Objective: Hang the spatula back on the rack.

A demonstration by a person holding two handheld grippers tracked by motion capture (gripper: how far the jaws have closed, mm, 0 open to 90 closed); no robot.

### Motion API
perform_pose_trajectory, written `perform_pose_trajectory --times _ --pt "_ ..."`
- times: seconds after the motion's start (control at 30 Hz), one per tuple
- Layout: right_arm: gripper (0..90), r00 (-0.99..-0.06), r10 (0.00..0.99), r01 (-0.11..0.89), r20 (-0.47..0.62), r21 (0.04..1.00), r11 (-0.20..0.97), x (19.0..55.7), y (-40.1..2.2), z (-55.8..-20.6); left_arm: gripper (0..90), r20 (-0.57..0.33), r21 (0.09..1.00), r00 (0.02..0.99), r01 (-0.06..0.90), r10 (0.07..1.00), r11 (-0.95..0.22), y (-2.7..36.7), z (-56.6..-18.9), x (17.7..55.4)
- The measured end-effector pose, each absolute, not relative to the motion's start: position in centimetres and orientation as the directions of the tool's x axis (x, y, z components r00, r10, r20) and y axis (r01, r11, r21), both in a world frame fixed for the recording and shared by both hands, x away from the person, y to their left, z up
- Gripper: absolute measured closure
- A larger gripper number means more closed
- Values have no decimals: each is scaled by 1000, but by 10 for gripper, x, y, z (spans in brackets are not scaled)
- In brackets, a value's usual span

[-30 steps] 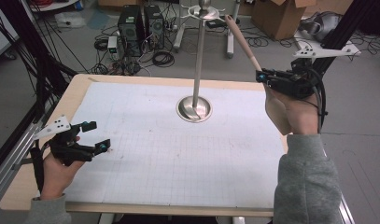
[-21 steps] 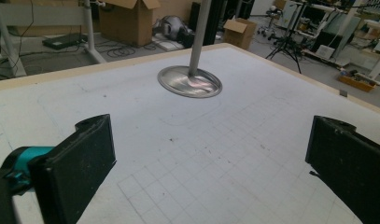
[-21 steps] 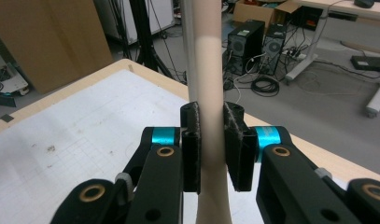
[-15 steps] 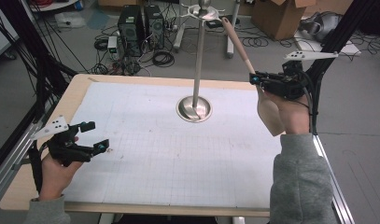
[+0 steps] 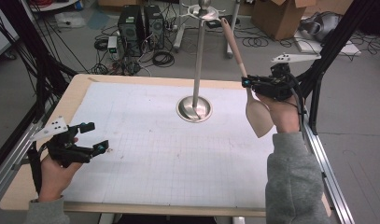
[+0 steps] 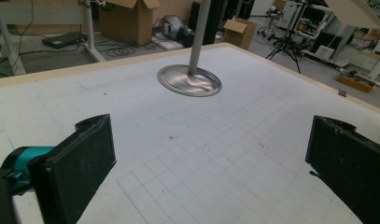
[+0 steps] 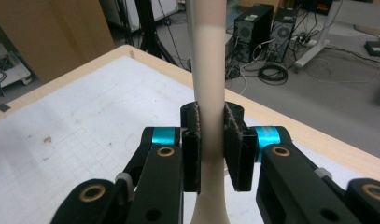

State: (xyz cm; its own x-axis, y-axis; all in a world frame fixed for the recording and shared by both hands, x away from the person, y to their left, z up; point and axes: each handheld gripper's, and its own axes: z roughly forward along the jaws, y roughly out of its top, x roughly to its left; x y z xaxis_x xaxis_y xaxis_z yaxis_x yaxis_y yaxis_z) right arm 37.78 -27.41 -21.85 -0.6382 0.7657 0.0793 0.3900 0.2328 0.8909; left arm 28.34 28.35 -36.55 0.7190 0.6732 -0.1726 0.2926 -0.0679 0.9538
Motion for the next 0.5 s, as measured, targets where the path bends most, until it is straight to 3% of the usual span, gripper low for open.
perform_pose_trajectory --times 0.5 --pt "786 -644 763 409 50 866 288 396 -251 -232 18 -173 951 705 301 688 -69 290 -368 279"
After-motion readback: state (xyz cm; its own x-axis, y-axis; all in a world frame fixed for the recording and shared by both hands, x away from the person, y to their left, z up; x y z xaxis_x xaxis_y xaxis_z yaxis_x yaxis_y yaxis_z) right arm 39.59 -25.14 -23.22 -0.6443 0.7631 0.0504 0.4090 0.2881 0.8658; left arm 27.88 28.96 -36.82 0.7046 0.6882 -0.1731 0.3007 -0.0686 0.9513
